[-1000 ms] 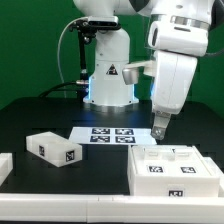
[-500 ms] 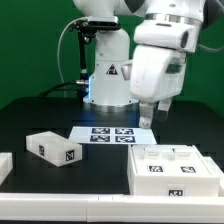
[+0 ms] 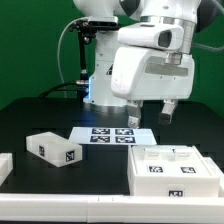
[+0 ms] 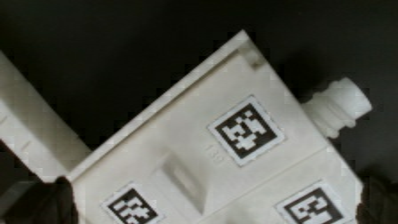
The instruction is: Assemble cabinet
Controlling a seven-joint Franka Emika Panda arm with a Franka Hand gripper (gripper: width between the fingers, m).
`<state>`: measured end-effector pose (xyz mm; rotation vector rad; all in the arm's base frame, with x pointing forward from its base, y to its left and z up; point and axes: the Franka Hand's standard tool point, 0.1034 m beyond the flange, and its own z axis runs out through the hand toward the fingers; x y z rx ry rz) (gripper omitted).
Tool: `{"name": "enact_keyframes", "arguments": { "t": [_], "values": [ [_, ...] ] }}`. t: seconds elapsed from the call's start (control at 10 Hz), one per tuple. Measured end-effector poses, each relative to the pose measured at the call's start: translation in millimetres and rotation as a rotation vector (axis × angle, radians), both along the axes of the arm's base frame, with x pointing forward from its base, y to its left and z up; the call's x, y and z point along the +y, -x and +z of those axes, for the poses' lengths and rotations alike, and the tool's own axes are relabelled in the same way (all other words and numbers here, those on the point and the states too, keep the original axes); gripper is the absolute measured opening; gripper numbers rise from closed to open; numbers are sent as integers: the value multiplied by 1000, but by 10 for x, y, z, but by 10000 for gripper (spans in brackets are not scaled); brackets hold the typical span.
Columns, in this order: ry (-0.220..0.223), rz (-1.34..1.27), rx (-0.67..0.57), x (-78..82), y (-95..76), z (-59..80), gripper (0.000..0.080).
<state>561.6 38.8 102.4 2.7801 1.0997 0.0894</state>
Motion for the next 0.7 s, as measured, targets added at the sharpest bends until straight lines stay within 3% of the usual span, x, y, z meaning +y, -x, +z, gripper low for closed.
{"name": "enact_keyframes", "arguments": {
  "t": [0.3,0.5,0.7],
  "values": [
    [-143,-532,-116,107,228,-182,797],
    [-197,-706,-133,193,264,-222,797],
    [-206,-753,-134,203,266,-224,797]
  ]
}}
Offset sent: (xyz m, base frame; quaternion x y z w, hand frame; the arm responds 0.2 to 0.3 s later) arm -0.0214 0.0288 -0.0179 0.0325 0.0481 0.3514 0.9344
